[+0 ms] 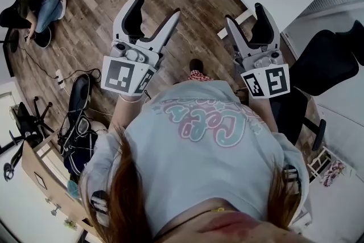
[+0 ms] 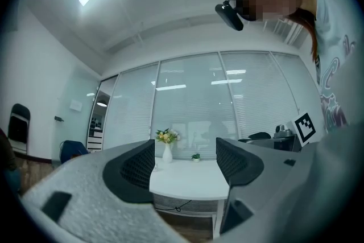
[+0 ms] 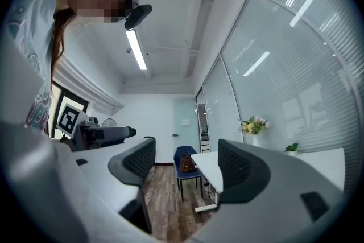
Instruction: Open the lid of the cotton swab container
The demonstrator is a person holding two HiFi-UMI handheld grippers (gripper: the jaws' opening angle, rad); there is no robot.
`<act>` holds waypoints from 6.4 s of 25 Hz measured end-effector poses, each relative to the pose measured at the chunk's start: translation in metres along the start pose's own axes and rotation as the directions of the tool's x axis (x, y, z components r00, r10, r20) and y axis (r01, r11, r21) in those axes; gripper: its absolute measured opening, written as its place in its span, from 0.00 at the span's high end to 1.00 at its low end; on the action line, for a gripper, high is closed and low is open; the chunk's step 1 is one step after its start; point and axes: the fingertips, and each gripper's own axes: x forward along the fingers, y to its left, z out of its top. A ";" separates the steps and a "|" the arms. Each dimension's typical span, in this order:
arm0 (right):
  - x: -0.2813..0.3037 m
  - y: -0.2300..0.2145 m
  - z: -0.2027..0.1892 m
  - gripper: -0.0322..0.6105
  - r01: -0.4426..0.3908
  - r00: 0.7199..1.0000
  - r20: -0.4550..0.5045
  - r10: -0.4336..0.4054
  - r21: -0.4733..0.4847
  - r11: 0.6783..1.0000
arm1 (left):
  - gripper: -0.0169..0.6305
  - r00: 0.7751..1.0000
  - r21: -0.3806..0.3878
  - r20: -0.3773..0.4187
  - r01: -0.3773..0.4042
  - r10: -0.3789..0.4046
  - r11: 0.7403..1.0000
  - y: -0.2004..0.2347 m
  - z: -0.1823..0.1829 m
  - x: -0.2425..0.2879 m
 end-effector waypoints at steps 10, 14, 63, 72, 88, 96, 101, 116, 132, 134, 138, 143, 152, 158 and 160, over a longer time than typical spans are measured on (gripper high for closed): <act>0.042 -0.061 -0.014 0.43 -0.046 0.999 -0.021 0.046 0.017 0.999 | 0.50 0.998 -0.019 0.005 -0.063 0.063 0.998 0.017 -0.017 0.061; 0.051 -0.060 -0.029 0.43 -0.051 0.997 -0.050 0.052 0.035 0.998 | 0.50 0.998 -0.017 -0.014 -0.059 0.058 0.998 0.024 -0.023 0.064; 0.214 -0.133 -0.075 0.43 -0.060 0.998 -0.028 0.060 -0.011 0.998 | 0.50 0.999 -0.015 -0.010 -0.052 0.052 0.999 0.152 -0.079 0.178; 0.316 -0.176 -0.087 0.43 0.025 0.999 -0.026 -0.026 -0.014 1.000 | 0.50 0.999 -0.022 -0.013 0.048 -0.048 0.999 0.238 -0.090 0.268; 0.438 -0.261 -0.086 0.43 0.234 0.971 -0.028 -0.236 -0.037 0.971 | 0.50 0.962 -0.062 -0.022 0.269 -0.271 0.961 0.337 -0.103 0.418; 0.461 -0.282 -0.090 0.43 0.324 0.945 -0.025 -0.325 -0.045 0.945 | 0.50 0.928 -0.075 -0.021 0.369 -0.371 0.926 0.354 -0.109 0.458; 0.464 -0.290 -0.088 0.43 0.372 0.927 -0.025 -0.374 -0.057 0.927 | 0.50 0.901 -0.084 -0.011 0.431 -0.433 0.898 0.355 -0.112 0.474; 0.452 -0.308 -0.077 0.43 0.353 0.934 -0.024 -0.355 -0.075 0.933 | 0.50 0.867 -0.077 0.012 0.497 -0.498 0.864 0.320 -0.108 0.494; 0.467 -0.341 -0.139 0.43 0.245 0.949 -0.179 -0.260 -0.100 0.964 | 0.50 0.854 -0.061 -0.152 0.494 -0.497 0.867 0.322 -0.176 0.530; 0.471 -0.342 -0.149 0.43 0.229 0.948 -0.203 -0.246 -0.104 0.968 | 0.50 0.849 -0.061 -0.165 0.500 -0.502 0.864 0.323 -0.186 0.534; 0.477 -0.348 -0.172 0.43 0.191 0.945 -0.250 -0.212 -0.108 0.976 | 0.50 0.833 -0.052 -0.193 0.518 -0.518 0.854 0.323 -0.206 0.539; 0.480 -0.361 -0.199 0.43 0.164 0.932 -0.304 -0.196 -0.127 0.978 | 0.50 0.813 -0.068 -0.229 0.535 -0.535 0.842 0.318 -0.232 0.550; 0.493 -0.367 -0.245 0.43 0.085 0.907 -0.402 -0.123 -0.110 0.990 | 0.50 0.746 -0.051 -0.295 0.612 -0.597 0.789 0.313 -0.274 0.560; 0.496 -0.379 -0.271 0.43 0.047 0.885 -0.456 -0.093 -0.111 0.993 | 0.50 0.697 -0.046 -0.348 0.655 -0.627 0.754 0.307 -0.304 0.572; 0.495 -0.380 -0.277 0.43 0.045 0.882 -0.462 -0.090 -0.107 0.993 | 0.50 0.677 -0.046 -0.365 0.672 -0.639 0.739 0.303 -0.312 0.571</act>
